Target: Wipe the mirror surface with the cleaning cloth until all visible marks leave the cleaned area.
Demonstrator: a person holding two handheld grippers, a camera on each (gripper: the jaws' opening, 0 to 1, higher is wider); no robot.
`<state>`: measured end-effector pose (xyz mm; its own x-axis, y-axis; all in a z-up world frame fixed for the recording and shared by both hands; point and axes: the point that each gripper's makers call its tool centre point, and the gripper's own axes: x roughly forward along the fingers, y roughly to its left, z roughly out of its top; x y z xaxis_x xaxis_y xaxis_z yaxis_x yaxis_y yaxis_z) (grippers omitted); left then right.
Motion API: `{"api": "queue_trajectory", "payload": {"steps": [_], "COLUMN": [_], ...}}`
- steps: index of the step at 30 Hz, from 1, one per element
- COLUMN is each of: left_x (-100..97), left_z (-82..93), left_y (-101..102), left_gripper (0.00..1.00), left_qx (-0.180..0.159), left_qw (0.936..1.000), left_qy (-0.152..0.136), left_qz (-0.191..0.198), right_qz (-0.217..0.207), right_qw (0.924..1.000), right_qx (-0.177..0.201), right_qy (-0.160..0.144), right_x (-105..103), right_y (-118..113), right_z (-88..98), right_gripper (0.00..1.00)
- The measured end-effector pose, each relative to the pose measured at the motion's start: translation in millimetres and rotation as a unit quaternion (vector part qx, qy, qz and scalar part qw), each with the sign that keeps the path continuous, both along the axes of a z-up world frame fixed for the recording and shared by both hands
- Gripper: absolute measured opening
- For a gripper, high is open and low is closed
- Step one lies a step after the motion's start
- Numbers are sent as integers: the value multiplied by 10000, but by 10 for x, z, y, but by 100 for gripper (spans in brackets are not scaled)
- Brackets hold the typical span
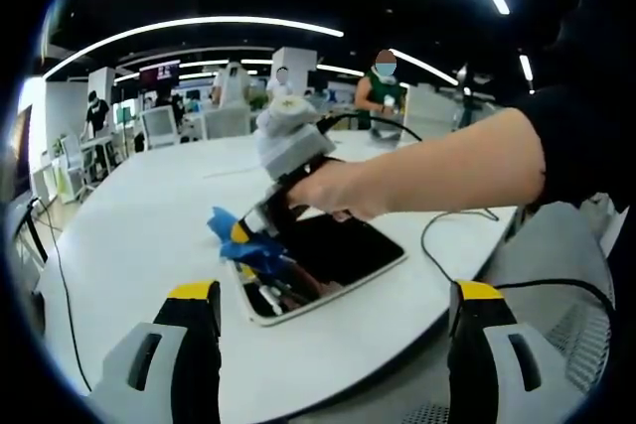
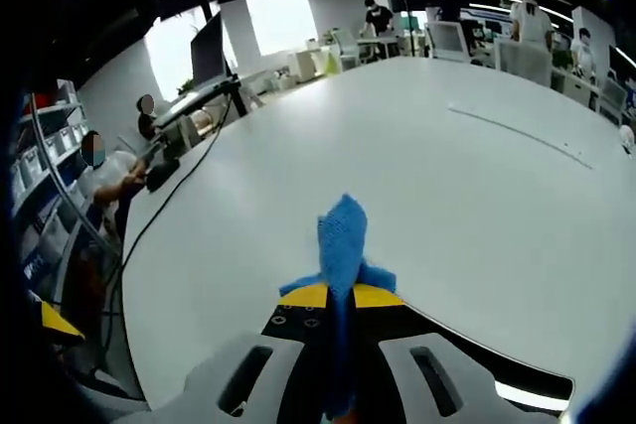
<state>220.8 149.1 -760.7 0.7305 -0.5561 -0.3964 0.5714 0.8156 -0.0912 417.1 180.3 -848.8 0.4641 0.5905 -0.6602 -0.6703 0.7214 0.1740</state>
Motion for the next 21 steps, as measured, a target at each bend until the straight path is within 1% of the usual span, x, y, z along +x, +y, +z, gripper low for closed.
{"api": "queue_trajectory", "payload": {"steps": [16, 21], "left_x": [-4, -2], "left_z": [-8, -12], "left_y": [5, 1], "left_gripper": [95, 95], "left_qx": [81, 76], "left_qw": [10000, 10000], "left_qy": [-7, 3], "left_qz": [-10, -24], "right_qz": [-69, -122], "right_qw": [10000, 9999], "right_qx": [56, 58], "right_qy": [-7, -7], "right_x": [-8, -4], "right_y": [-13, -85], "right_z": [-5, -13], "right_gripper": [1, 1]}}
